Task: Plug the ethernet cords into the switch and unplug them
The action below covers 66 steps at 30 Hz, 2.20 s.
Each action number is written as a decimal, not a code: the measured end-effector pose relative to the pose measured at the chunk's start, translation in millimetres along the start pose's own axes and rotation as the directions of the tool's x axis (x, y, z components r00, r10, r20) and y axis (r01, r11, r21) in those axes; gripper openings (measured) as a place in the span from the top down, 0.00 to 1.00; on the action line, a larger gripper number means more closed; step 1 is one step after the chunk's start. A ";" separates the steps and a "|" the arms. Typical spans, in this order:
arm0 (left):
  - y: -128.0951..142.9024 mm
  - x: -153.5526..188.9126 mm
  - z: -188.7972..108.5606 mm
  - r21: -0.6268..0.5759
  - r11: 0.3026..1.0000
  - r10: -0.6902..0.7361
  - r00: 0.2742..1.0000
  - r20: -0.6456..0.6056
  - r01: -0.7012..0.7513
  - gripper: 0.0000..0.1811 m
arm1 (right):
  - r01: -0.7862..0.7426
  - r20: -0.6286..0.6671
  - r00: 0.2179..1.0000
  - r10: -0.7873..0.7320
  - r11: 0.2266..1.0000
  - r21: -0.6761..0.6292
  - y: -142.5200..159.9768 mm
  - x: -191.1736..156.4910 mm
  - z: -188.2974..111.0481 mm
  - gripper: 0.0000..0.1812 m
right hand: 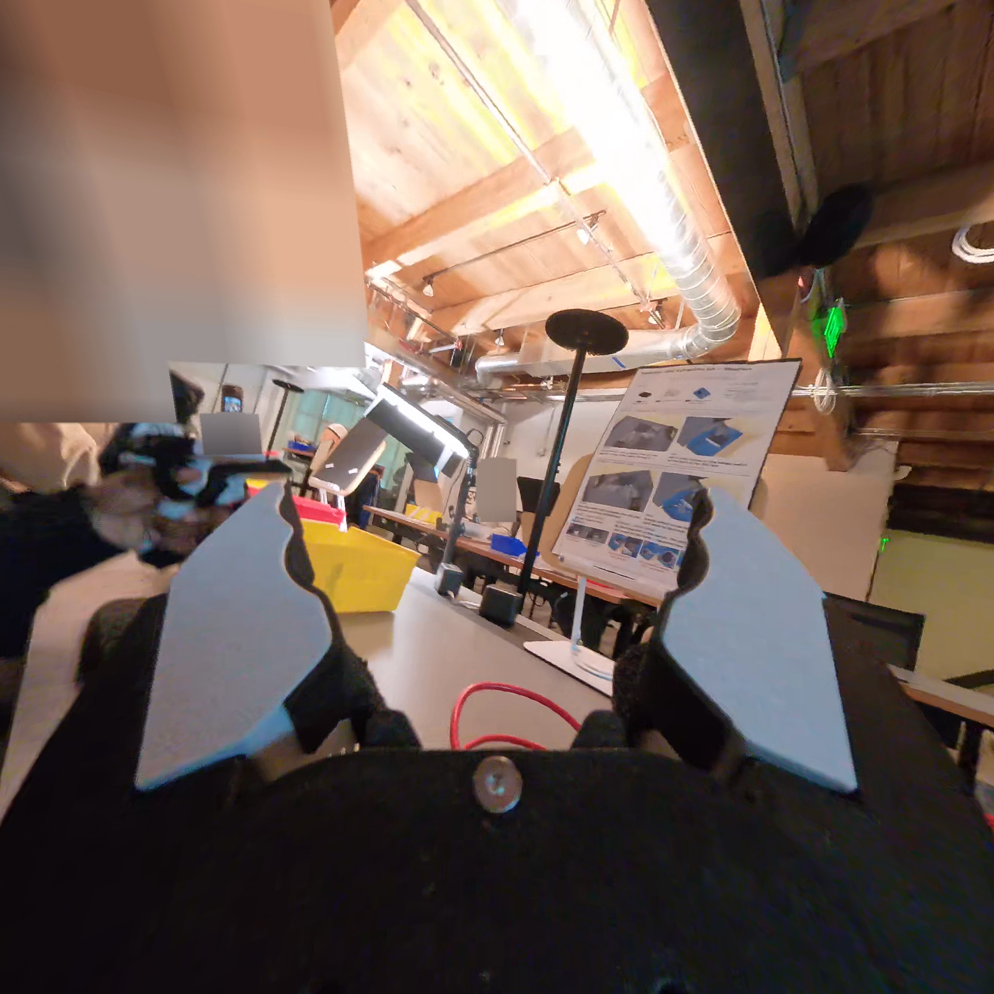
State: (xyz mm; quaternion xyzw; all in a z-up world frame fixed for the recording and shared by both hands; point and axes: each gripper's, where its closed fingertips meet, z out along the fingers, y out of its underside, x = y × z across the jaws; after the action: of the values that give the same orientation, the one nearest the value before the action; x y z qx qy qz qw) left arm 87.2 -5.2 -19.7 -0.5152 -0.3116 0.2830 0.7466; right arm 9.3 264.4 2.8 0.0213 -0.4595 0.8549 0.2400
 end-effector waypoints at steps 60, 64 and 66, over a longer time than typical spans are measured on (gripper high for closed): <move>-6.7 -114.8 -222.1 -0.464 0.885 0.315 0.774 0.549 -0.031 0.76 | 0.275 0.293 0.939 -0.181 0.906 -0.323 79.7 -67.3 13.8 0.37; 16.2 -114.6 -234.1 -0.605 0.796 0.380 0.771 0.511 0.009 0.77 | 0.284 0.306 0.935 -0.182 0.899 -0.333 83.1 -69.9 13.2 0.37; 16.7 -114.4 -229.0 -0.617 0.787 0.403 0.773 0.491 -0.018 0.82 | 0.288 0.310 0.933 -0.184 0.897 -0.336 83.8 -70.5 13.0 0.37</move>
State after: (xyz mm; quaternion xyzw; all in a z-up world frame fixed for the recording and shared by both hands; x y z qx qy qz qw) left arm 184.9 -220.9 -118.4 -0.6336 -0.5385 0.4081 0.3767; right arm 33.2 187.8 -72.8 0.1475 -0.6369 0.7040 0.2774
